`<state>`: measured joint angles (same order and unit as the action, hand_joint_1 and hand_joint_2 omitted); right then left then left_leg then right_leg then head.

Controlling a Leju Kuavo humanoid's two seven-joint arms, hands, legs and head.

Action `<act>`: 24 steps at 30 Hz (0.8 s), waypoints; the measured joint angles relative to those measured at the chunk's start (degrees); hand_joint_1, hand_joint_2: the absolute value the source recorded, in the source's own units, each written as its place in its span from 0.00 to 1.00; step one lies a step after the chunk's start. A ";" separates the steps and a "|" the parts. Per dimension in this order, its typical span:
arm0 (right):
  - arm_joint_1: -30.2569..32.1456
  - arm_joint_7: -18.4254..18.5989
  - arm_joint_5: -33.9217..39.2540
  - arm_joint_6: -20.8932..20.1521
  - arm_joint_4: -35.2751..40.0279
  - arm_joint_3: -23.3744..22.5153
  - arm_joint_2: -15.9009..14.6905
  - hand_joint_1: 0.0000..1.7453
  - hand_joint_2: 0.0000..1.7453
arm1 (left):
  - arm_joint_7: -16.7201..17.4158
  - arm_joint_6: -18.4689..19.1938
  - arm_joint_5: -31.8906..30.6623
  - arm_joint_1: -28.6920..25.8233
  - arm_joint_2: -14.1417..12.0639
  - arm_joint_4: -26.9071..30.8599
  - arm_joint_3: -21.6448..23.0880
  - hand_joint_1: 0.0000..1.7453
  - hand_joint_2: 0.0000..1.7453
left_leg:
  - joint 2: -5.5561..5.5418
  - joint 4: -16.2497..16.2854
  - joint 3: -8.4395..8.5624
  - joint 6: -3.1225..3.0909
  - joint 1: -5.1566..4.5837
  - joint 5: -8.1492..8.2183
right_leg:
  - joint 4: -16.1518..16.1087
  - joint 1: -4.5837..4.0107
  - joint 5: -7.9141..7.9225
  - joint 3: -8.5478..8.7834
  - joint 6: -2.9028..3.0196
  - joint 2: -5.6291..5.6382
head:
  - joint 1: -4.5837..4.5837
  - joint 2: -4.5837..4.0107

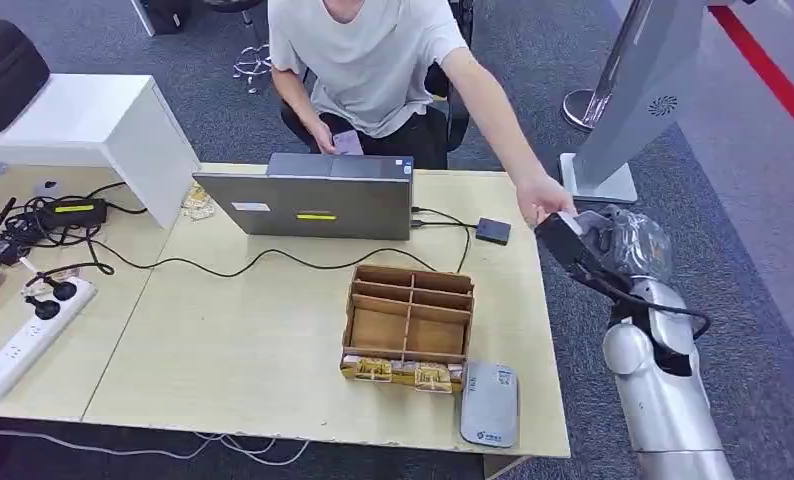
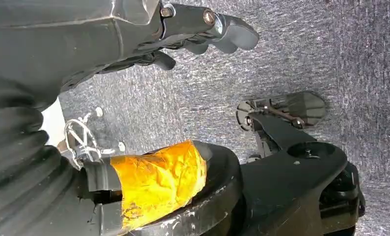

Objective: Pass the card to the sensor for recognition and then transmit it.

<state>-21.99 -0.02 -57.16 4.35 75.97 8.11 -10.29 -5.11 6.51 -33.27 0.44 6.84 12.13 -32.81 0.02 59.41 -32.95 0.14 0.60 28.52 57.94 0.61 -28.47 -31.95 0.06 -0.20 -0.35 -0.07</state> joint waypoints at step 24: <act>16.28 -13.85 10.88 0.92 15.16 -3.38 1.82 1.00 1.00 | 0.11 -3.02 1.38 -0.08 1.16 0.00 -5.29 0.00 1.00 | -0.02 0.00 -0.03 -0.04 -0.02 0.04 | -0.02 0.00 -0.04 -0.03 -0.02 -0.04 | 0.00 0.00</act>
<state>-5.70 -13.87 -46.28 5.27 91.13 4.73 -8.48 -5.01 3.50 -31.89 0.36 8.00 12.13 -38.10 0.00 59.41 -32.98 0.10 0.58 28.55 57.92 0.61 -28.52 -31.98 0.04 -0.24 -0.35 -0.07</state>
